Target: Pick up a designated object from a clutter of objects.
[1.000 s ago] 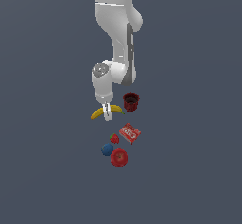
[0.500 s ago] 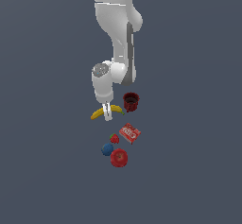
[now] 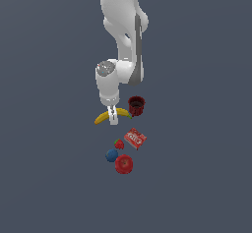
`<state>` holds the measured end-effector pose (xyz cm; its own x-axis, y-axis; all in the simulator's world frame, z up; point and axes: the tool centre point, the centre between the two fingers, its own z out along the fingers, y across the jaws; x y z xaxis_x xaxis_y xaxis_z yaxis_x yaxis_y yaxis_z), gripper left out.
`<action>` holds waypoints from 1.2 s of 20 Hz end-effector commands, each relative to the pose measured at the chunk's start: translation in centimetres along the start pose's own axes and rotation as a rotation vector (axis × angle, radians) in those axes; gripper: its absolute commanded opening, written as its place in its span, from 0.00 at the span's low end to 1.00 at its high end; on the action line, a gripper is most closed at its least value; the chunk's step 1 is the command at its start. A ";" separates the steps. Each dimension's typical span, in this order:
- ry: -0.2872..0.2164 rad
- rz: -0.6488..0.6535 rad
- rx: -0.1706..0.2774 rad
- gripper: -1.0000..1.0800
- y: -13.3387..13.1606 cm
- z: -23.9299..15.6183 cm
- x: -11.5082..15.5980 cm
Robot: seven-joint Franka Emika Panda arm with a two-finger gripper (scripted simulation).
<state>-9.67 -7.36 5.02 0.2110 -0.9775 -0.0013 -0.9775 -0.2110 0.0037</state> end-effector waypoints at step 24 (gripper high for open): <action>0.005 0.001 0.001 0.00 -12.0 -20.4 -3.4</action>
<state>0.65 -1.91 24.00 0.2100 -0.9777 0.0035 -0.9777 -0.2100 0.0034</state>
